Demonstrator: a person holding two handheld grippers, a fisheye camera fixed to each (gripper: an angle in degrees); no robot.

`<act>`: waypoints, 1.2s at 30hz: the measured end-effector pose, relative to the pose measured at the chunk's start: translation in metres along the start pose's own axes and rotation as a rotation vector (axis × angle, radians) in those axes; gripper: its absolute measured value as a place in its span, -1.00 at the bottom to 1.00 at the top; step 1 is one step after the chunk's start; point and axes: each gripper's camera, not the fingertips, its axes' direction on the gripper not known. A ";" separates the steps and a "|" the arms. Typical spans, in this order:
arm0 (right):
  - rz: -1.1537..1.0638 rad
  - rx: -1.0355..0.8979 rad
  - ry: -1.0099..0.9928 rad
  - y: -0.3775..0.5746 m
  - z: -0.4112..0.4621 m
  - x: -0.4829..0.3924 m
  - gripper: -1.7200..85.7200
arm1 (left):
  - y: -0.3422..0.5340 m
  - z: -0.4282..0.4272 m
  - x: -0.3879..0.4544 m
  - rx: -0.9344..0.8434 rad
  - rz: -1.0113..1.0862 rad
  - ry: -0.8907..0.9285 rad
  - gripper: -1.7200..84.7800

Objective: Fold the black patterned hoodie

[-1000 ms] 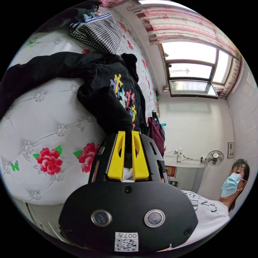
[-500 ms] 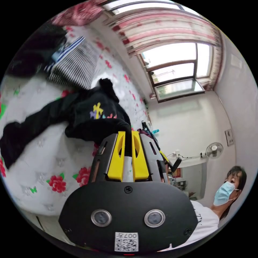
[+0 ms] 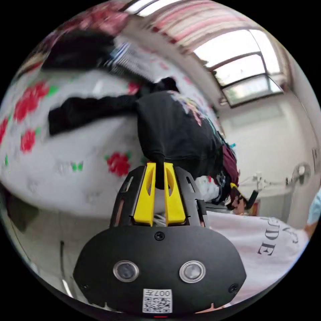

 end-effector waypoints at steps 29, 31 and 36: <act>0.052 -0.396 -0.112 -0.007 0.077 -0.004 -0.87 | 0.091 0.026 -0.042 -0.112 -0.103 -0.070 -0.85; 0.128 -0.421 -0.054 0.006 0.086 -0.004 -0.83 | 0.107 0.035 -0.055 -0.099 -0.163 -0.049 -0.80; 0.129 -0.211 0.118 -0.033 0.047 0.005 -0.76 | 0.106 0.008 -0.047 -0.044 -0.118 -0.214 -0.68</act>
